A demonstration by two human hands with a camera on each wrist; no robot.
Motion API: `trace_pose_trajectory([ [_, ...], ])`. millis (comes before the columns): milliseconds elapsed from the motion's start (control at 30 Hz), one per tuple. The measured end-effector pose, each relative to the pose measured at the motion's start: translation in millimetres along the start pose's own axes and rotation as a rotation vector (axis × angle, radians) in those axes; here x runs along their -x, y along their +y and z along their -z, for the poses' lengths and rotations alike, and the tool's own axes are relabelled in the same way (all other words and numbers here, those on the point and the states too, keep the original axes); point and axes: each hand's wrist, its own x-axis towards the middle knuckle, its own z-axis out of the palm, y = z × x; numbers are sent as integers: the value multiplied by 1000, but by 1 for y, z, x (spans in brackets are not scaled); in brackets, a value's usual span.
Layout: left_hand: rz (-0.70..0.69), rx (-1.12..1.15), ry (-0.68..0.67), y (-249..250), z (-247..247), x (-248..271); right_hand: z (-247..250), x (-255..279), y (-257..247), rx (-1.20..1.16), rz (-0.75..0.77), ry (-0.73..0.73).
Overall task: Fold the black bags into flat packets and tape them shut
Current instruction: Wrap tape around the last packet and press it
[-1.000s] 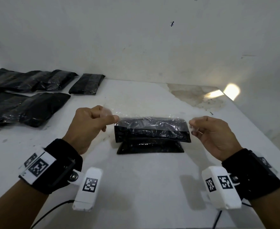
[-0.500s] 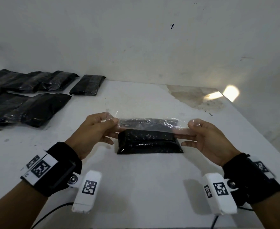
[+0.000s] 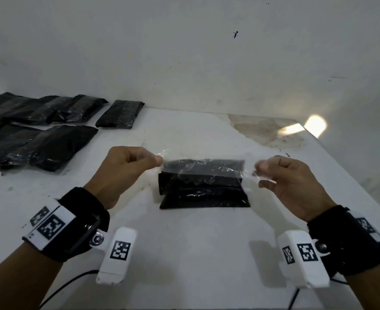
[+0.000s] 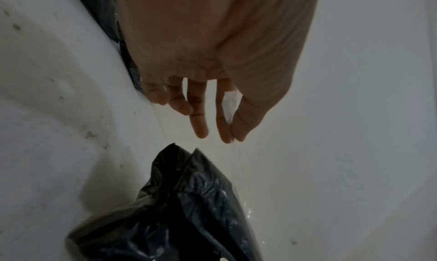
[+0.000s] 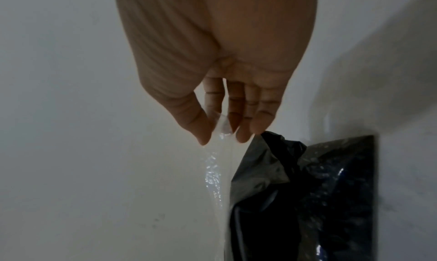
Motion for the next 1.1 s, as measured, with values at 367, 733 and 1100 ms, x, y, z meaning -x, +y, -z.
trace_pose_trajectory([
  [367, 127, 274, -258, 3, -8, 6, -15, 4, -11, -230, -127, -169],
  [733, 136, 202, -292, 1, 1, 6, -5, 3, -14, -465, -306, -490],
  [1100, 100, -337, -141, 46, 26, -19, -9, 7, -17, -427, -238, -549],
])
